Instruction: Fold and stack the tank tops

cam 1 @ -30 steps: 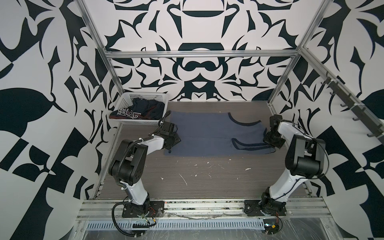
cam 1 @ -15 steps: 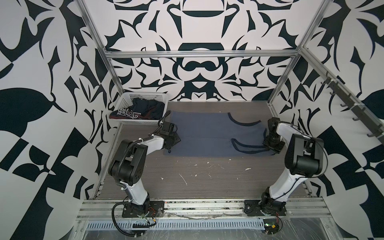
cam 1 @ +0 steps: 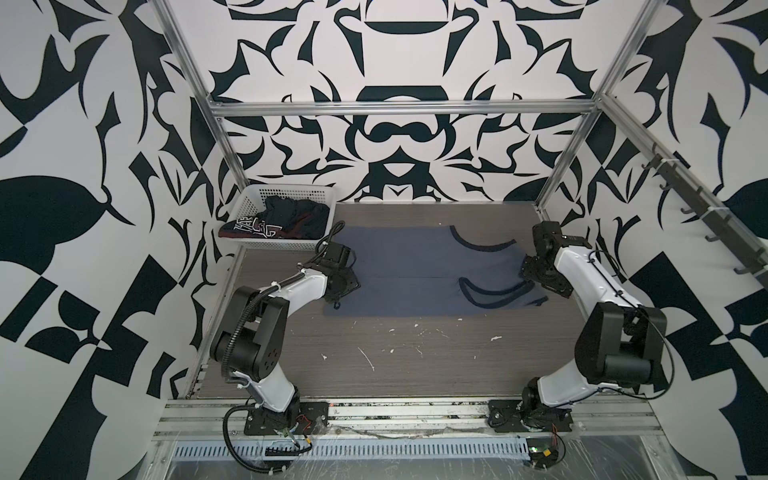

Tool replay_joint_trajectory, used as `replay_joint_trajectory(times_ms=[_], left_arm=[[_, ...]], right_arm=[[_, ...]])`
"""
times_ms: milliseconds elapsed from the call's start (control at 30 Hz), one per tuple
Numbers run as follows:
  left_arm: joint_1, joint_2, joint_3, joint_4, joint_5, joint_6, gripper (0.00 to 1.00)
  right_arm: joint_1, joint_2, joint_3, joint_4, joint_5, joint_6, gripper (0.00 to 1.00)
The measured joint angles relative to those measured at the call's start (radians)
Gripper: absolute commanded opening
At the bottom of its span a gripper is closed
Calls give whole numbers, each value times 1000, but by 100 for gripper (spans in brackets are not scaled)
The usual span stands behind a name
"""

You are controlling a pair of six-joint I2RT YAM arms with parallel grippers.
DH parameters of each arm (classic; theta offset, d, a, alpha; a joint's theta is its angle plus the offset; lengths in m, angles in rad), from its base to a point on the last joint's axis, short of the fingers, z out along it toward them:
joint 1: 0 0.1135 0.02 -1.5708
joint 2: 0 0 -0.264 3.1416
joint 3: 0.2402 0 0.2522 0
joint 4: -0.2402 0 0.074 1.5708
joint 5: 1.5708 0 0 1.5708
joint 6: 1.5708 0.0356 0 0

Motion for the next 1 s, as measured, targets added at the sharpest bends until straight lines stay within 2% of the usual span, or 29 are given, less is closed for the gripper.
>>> replay_joint_trajectory(times_ms=[167,300,400,533,733,1000], left_arm=[[-6,-2,5,-18,-7,0,67],[-6,-3,5,-26,-10,0,67],[-16,-8,5,-26,-11,0,67],[-39,-12,5,-24,-13,7,67],[-49,-5,5,-19,-13,7,67],[-42,45,-1,14,-18,6,67]], right_arm=[[-56,34,-45,27,-58,0,91],[-76,33,-60,31,-80,1,85],[-38,-1,-63,48,-113,-2,79],[44,-18,-64,95,-228,-11,78],[71,90,-63,172,-355,-23,78],[-5,218,-63,232,-413,-19,78]])
